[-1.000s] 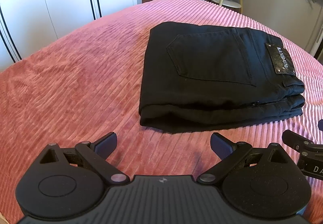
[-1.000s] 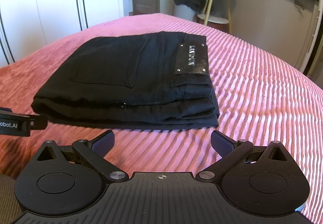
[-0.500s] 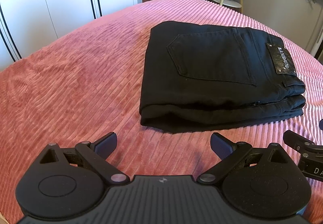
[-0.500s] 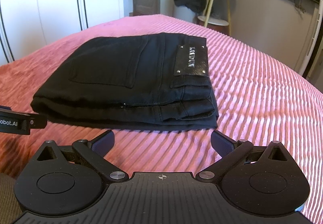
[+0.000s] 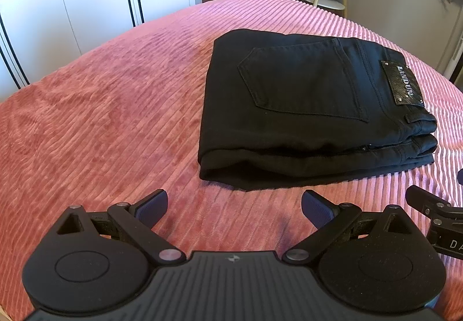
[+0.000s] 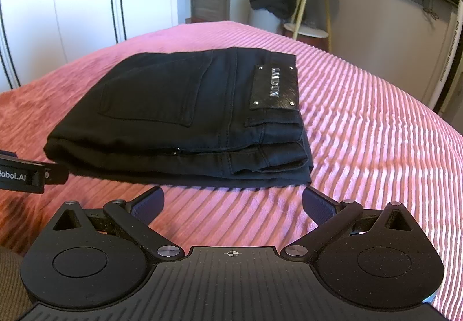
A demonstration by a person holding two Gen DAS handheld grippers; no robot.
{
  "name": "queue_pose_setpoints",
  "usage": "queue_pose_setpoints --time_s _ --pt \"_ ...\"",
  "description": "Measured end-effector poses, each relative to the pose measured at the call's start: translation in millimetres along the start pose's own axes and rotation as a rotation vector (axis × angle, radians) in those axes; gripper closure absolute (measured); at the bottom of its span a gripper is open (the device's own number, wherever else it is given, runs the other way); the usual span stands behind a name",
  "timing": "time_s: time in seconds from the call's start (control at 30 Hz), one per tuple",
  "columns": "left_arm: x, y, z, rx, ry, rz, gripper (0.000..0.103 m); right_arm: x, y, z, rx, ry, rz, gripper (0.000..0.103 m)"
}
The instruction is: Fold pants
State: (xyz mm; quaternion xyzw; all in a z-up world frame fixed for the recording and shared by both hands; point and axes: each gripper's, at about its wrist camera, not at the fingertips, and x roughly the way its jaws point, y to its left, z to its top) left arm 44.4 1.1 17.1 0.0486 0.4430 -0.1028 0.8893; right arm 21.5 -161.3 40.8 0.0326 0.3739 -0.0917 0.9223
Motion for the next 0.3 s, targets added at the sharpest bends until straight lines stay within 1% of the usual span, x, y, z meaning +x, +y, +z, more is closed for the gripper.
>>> queue_pose_setpoints --time_s 0.3 --pt "2.1 1.2 1.3 -0.008 0.013 -0.002 0.004 -0.4 -1.0 0.4 -0.001 -0.002 -0.002 0.0"
